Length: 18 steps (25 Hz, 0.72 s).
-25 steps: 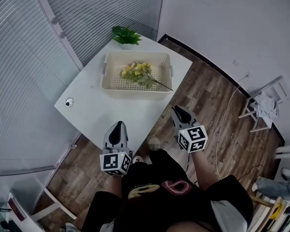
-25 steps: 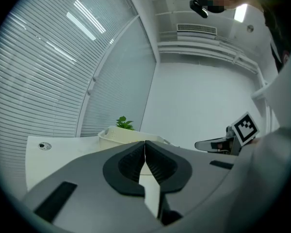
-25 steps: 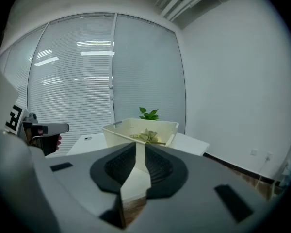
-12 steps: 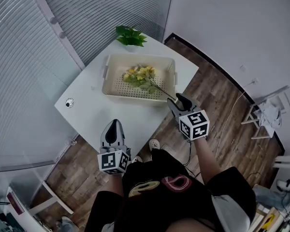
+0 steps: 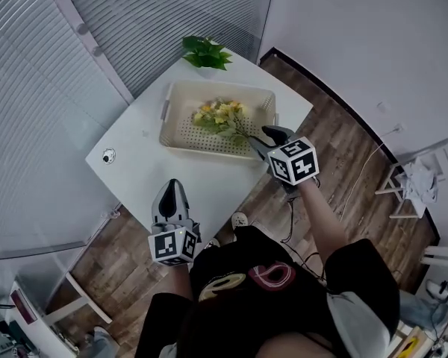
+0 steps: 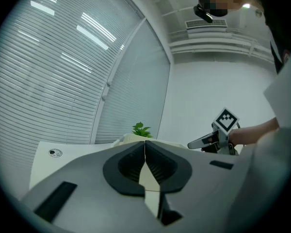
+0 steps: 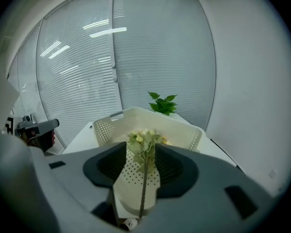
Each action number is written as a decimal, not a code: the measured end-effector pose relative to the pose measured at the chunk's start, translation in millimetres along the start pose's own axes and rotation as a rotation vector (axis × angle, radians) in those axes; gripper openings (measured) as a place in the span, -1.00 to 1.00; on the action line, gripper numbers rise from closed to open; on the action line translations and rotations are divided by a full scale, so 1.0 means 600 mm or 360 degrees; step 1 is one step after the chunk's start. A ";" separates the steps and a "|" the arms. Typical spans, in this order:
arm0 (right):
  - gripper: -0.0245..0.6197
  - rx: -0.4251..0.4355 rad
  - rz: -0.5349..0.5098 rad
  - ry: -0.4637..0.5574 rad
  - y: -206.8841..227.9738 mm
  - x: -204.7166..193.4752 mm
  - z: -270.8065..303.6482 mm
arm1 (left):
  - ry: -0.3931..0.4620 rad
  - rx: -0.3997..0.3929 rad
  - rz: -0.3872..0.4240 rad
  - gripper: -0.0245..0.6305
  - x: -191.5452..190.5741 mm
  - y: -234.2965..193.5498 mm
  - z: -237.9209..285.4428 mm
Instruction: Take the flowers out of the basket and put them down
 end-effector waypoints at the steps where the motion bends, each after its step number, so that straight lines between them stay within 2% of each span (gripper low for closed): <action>1: -0.33 0.0013 -0.0016 -0.0024 0.002 0.003 0.008 | 0.0006 0.0016 -0.0002 -0.87 0.003 -0.003 0.001; 7: -0.30 0.0133 -0.0014 -0.0240 0.009 0.000 0.064 | 0.0035 0.0102 -0.0055 -0.87 0.014 -0.026 0.005; 13: -0.30 0.0132 -0.0150 -0.0513 0.013 -0.009 0.092 | 0.0053 0.0137 -0.0022 -0.87 0.021 -0.031 0.007; 18: -0.30 0.0129 -0.0220 -0.0579 0.017 0.000 0.108 | 0.0046 0.0143 -0.0045 -0.87 0.016 -0.035 0.016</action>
Point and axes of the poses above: the fingertips, and each gripper's own axes: z forward along the fingers, y to its right, x out of its top, the point moved 4 cm from there along -z, backward along the fingers, and after that the axes turned 12 degrees about x, right-handed, at the moved point
